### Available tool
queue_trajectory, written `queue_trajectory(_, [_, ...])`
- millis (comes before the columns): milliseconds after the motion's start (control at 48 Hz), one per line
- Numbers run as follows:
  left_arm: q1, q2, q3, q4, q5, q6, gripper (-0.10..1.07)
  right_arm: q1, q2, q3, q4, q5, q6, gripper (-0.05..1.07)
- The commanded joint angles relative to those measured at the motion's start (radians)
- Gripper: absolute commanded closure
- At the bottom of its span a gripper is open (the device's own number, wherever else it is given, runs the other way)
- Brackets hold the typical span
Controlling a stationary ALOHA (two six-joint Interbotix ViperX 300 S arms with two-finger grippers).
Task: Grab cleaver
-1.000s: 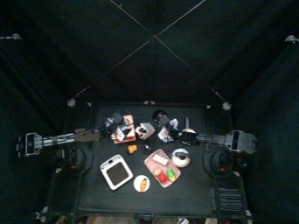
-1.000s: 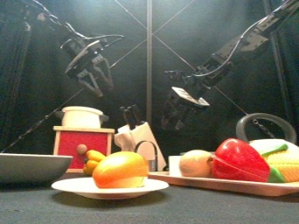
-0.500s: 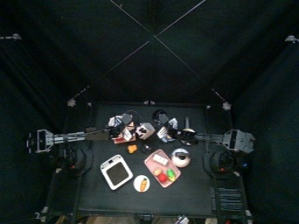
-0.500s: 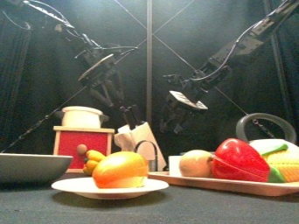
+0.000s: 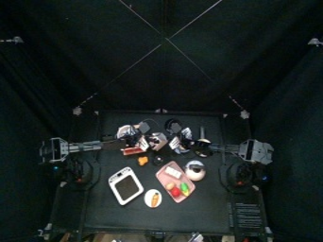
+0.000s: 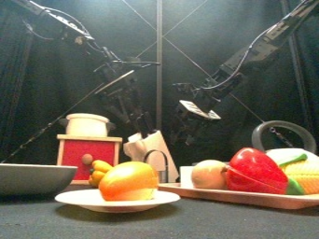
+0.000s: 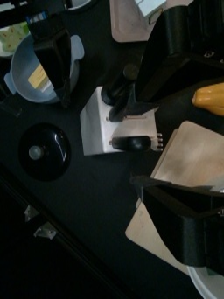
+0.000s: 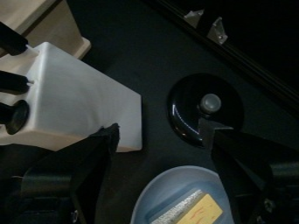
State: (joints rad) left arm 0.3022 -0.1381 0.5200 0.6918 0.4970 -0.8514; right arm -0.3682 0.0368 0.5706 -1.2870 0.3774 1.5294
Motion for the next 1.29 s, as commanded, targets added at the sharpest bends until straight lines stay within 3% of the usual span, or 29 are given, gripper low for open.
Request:
queue_trajectory(0, [0.008, -0.006, -0.023, 0.005, 0.005, 0.000, 0.06, -0.006, -0.017, -0.020, -0.002, -0.002, -0.002, 0.01])
queue_trajectory(188, [0.012, -0.006, -0.031, 0.006, 0.003, -0.002, 0.14, -0.005, -0.015, -0.023, -0.002, -0.002, -0.002, 0.01])
queue_trajectory(750, [0.011, -0.009, -0.025, 0.003, 0.005, 0.003, 0.58, -0.002, -0.005, -0.032, -0.002, -0.002, -0.003, 0.01])
queue_trajectory(1271, [0.011, -0.008, -0.026, -0.002, 0.005, 0.005, 0.60, 0.002, -0.005, -0.025, 0.003, -0.002, -0.003, 0.01])
